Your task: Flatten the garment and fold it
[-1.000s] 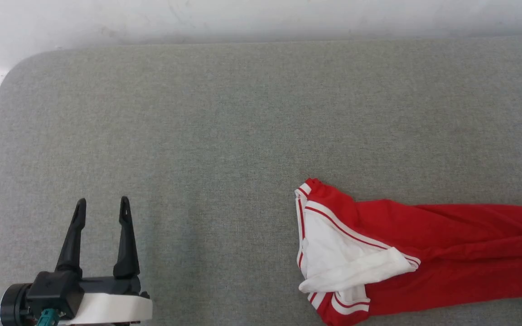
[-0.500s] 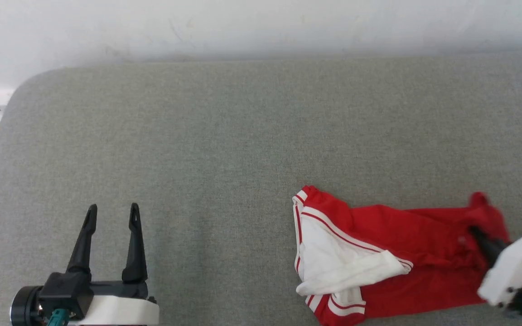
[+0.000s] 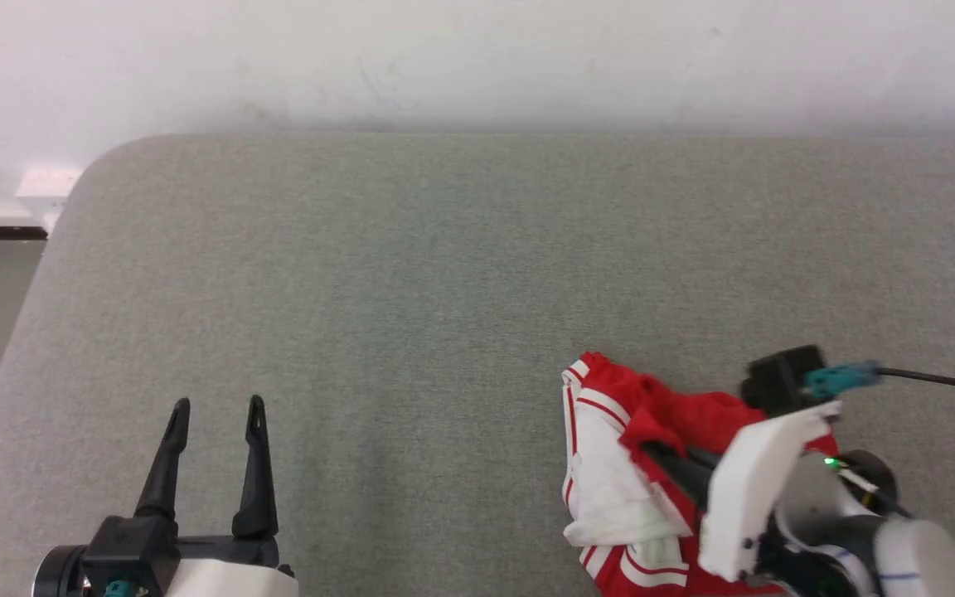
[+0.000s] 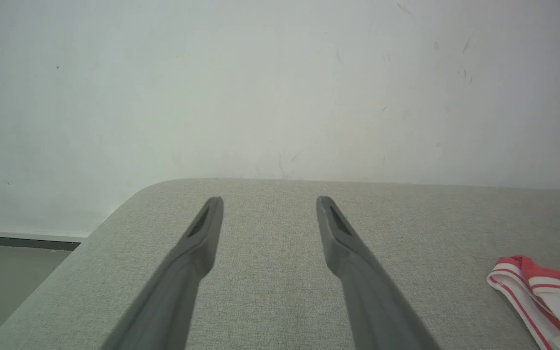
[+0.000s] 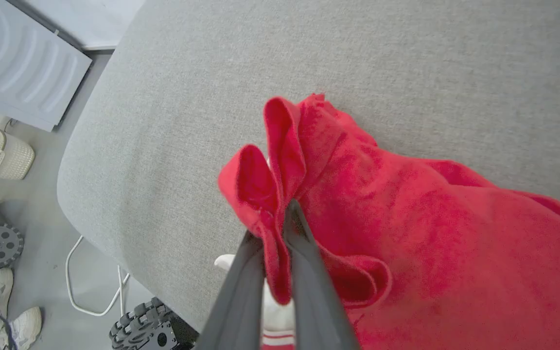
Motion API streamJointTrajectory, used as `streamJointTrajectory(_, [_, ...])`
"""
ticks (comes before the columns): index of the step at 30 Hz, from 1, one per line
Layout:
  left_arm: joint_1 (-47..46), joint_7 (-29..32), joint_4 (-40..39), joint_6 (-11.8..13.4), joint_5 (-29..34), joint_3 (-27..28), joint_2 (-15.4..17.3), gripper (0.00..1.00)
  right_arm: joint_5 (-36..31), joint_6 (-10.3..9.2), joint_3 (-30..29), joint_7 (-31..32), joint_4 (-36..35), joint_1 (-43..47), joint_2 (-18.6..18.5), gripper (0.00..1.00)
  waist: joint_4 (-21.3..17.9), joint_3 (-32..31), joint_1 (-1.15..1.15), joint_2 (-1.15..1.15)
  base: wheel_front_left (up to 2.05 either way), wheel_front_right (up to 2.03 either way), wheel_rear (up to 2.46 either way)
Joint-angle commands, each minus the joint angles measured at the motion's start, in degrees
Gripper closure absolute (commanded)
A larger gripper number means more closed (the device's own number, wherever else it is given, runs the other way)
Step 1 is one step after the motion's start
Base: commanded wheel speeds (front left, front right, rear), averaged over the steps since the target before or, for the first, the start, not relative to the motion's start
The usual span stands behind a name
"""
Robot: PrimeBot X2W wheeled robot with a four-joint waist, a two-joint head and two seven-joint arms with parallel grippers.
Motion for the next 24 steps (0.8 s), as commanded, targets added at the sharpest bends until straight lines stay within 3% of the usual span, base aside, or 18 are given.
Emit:
streamJointTrajectory(1, [0.28,-0.28,0.24,-0.32,-0.25,0.01,-0.44,0.0,-0.67,-0.04,1.33,0.09,2.15,-1.58,0.17,1.0,1.0,-0.18,0.0,0.0,0.0,0.0,0.0])
streamJointTrajectory(8, [-0.16,-0.28,0.81,-0.71,-0.53,-0.33,-1.1,0.0,-8.04,-0.04,4.15,-0.23,14.98,-5.97,0.21,1.0,2.9,0.37,0.0,0.0,0.0,0.0,0.0])
streamJointTrajectory(15, [-1.47,-0.28,1.78,-1.07,-0.55,-0.86,-1.7,0.0,-10.8,-0.04,5.0,-1.88,24.88,-9.5,0.23,1.0,4.62,1.18,0.0,0.0,0.0,0.0,0.0])
streamJointTrajectory(16, [-1.59,-0.28,1.93,-1.14,-0.53,-0.91,-1.76,0.0,-11.12,-0.04,5.23,-2.21,25.77,-9.97,0.23,0.78,4.74,1.24,0.0,0.0,0.0,0.0,0.0])
streamJointTrajectory(17, [-1.7,-0.28,2.08,-1.21,-0.53,-0.95,-1.82,0.0,-11.13,-0.04,5.33,-2.51,26.47,-10.37,0.24,0.0,4.85,1.26,0.0,0.0,0.0,0.0,0.0])
streamJointTrajectory(24, [-1.44,-0.28,2.71,-1.56,-0.65,-0.25,-1.92,0.0,-7.82,-0.04,7.26,-2.49,24.01,-11.83,0.24,0.0,4.0,0.76,0.0,0.0,0.0,0.0,0.0])
